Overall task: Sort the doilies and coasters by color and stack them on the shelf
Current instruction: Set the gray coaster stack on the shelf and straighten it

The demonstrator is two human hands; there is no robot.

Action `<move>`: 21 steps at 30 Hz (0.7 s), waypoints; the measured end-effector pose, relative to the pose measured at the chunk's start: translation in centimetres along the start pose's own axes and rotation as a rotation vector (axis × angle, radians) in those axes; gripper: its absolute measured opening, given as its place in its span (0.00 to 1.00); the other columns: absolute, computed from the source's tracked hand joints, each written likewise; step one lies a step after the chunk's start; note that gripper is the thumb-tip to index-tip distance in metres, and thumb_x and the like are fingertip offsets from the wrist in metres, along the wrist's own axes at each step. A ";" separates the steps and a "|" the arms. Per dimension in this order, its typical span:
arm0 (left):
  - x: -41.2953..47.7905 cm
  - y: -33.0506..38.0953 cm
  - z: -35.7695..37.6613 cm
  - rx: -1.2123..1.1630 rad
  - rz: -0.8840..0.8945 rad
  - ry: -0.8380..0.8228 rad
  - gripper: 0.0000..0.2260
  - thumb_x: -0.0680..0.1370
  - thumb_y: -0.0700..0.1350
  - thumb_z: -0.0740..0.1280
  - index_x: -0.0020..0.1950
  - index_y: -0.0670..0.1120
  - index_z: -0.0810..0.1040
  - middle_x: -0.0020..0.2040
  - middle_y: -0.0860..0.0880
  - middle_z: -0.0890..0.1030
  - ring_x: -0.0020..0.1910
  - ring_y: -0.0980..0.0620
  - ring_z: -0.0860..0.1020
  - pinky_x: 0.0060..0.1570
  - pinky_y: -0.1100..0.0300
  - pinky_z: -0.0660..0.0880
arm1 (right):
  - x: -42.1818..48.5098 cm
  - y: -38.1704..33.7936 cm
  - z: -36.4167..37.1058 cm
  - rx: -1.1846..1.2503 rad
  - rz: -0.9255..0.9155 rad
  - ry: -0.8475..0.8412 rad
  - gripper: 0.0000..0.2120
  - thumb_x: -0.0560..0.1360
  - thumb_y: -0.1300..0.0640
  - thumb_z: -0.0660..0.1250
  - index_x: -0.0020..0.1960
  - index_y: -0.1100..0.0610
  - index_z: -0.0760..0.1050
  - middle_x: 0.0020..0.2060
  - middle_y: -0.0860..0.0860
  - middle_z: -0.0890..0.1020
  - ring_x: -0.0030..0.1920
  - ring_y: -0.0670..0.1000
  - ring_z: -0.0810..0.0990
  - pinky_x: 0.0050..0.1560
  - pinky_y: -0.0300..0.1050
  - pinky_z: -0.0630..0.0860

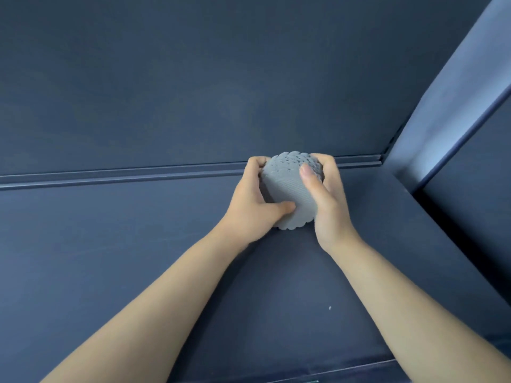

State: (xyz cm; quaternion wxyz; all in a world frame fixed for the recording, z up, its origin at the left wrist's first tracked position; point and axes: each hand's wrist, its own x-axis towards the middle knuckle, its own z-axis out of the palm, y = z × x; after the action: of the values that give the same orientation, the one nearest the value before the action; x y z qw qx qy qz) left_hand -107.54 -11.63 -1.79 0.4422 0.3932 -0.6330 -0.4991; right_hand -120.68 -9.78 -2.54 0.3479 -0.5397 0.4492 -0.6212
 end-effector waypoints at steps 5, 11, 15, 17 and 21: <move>0.1 0.4 -0.3 0.048 0.102 0.046 0.22 0.64 0.37 0.74 0.52 0.46 0.68 0.48 0.49 0.78 0.47 0.52 0.79 0.46 0.53 0.79 | -0.1 -0.5 -0.1 -0.101 -0.118 -0.006 0.21 0.74 0.41 0.56 0.55 0.57 0.70 0.48 0.47 0.77 0.50 0.42 0.76 0.52 0.36 0.71; 0.1 0.3 0.1 0.040 0.024 0.033 0.27 0.58 0.40 0.79 0.53 0.46 0.72 0.50 0.46 0.80 0.49 0.43 0.80 0.48 0.42 0.79 | 0.4 0.4 0.5 -0.052 0.140 0.115 0.28 0.73 0.32 0.47 0.47 0.51 0.76 0.47 0.49 0.82 0.50 0.46 0.80 0.55 0.43 0.74; 0.3 0.2 0.0 -0.068 0.008 0.152 0.27 0.56 0.39 0.80 0.52 0.48 0.74 0.50 0.50 0.80 0.51 0.50 0.80 0.48 0.53 0.80 | 0.8 -0.1 0.2 0.047 0.281 0.143 0.31 0.74 0.31 0.47 0.46 0.52 0.79 0.47 0.48 0.84 0.53 0.49 0.81 0.64 0.53 0.72; 0.3 0.3 0.1 -0.131 -0.048 0.122 0.29 0.58 0.38 0.79 0.55 0.47 0.73 0.53 0.47 0.81 0.51 0.48 0.81 0.44 0.51 0.81 | 0.7 -0.5 0.4 0.150 0.255 0.089 0.27 0.78 0.36 0.49 0.48 0.54 0.79 0.48 0.49 0.84 0.54 0.50 0.81 0.65 0.56 0.71; 0.3 0.3 0.6 -0.197 -0.023 0.117 0.27 0.62 0.33 0.78 0.56 0.43 0.70 0.51 0.42 0.81 0.45 0.45 0.82 0.42 0.46 0.81 | 0.4 -0.4 0.9 0.091 0.083 -0.021 0.19 0.75 0.38 0.55 0.53 0.51 0.72 0.50 0.48 0.79 0.55 0.49 0.77 0.62 0.53 0.71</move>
State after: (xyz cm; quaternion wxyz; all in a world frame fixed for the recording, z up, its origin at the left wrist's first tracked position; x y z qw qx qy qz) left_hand -108.18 -11.65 -1.53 0.5092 0.3834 -0.5495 -0.5401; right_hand -119.85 -10.17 -2.01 0.4021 -0.5107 0.4388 -0.6205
